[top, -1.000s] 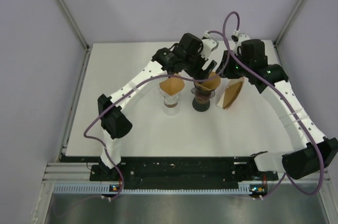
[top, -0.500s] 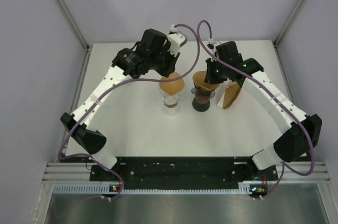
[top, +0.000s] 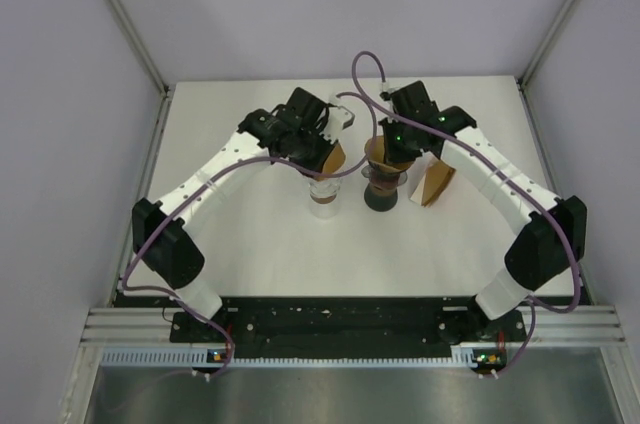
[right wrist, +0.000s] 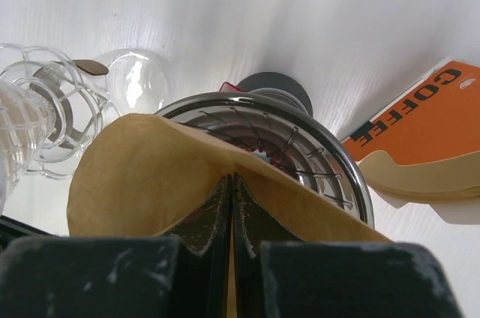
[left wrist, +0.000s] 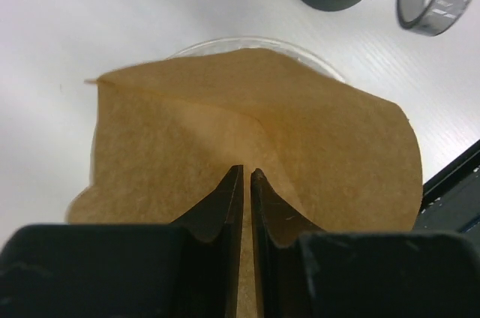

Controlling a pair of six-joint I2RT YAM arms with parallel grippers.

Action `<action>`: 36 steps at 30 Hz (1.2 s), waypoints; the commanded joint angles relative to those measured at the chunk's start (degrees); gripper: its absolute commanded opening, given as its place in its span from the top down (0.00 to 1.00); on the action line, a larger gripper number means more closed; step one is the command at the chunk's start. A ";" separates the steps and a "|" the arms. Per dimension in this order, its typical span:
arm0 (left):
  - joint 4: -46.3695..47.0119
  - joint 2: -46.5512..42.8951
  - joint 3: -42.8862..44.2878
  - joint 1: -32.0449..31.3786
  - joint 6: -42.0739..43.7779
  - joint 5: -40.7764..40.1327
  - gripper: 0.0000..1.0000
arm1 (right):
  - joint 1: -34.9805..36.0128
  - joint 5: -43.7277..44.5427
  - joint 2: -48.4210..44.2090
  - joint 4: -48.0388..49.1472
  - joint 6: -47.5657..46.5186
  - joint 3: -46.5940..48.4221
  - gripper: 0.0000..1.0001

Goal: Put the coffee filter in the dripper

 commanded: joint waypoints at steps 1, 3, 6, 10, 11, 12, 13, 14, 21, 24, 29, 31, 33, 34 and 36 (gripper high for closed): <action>3.19 0.75 -2.91 0.76 0.96 0.02 0.86 | 0.61 1.44 1.41 0.67 -0.78 0.25 1.00; 3.28 1.55 -3.35 0.76 1.14 0.72 0.86 | 0.70 1.18 2.12 0.93 -0.87 -0.36 1.00; 3.10 2.51 -3.35 0.76 1.49 0.64 0.86 | 0.61 1.00 2.64 1.46 -0.96 -1.06 1.00; 2.75 3.30 -2.91 0.76 1.58 1.34 0.85 | 0.61 0.56 2.82 1.82 -1.05 -1.51 1.00; 2.31 3.48 -2.30 0.76 1.67 1.52 0.85 | 0.61 0.56 2.82 1.82 -1.13 -1.42 1.00; 1.70 3.66 -1.60 0.76 1.49 1.61 0.85 | 0.61 0.47 2.82 1.73 -1.13 -1.16 1.00; 1.00 3.66 -0.55 0.76 1.49 1.69 0.84 | 0.61 0.56 2.65 1.64 -1.31 -0.98 1.00; 0.73 3.48 0.24 0.76 1.40 1.61 0.83 | 0.70 0.47 2.38 1.47 -1.31 -0.46 1.00; 0.56 1.11 2.45 0.85 2.46 0.81 0.74 | 0.61 1.26 0.54 -0.47 -2.45 3.94 1.00; 0.20 0.50 2.71 0.85 2.72 0.90 0.71 | 0.61 1.70 -0.25 -0.82 -2.63 4.47 1.00; -0.15 -0.30 3.50 0.76 2.99 0.11 0.66 | 0.79 1.44 -0.43 -1.26 -3.24 5.70 1.00; -0.15 -0.65 4.38 0.85 3.34 -0.41 0.64 | 0.70 1.61 -0.34 -1.44 -3.51 6.14 1.00; 0.02 -0.91 5.00 0.93 3.34 -0.68 0.62 | 0.70 1.79 -0.34 -1.52 -3.68 6.23 1.00; 0.03 -1.00 5.09 0.85 3.51 -0.59 0.62 | 0.70 1.88 -0.43 -1.52 -3.68 6.14 1.00; 0.03 -1.26 4.91 0.93 3.34 0.02 0.60 | 0.70 1.88 -0.17 -1.44 -4.12 5.79 1.00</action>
